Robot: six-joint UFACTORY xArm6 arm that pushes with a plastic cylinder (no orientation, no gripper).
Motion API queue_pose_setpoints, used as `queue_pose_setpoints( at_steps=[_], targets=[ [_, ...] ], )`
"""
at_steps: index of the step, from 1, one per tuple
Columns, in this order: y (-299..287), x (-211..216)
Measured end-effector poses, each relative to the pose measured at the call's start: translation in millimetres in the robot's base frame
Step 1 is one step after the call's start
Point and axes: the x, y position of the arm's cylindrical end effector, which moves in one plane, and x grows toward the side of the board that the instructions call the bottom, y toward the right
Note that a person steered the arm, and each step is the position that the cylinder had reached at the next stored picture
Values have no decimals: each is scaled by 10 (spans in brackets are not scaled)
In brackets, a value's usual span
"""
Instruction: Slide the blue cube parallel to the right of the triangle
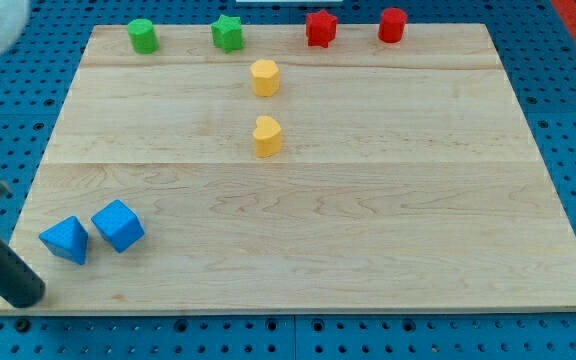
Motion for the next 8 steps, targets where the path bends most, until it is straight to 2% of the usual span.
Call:
queue_pose_setpoints(
  at_steps=[1, 2, 4, 6, 7, 8],
  targets=[
    [-12, -413],
    [357, -526],
    [1472, -532],
    [2154, -700],
    [2231, -716],
    [2225, -1021]
  ],
)
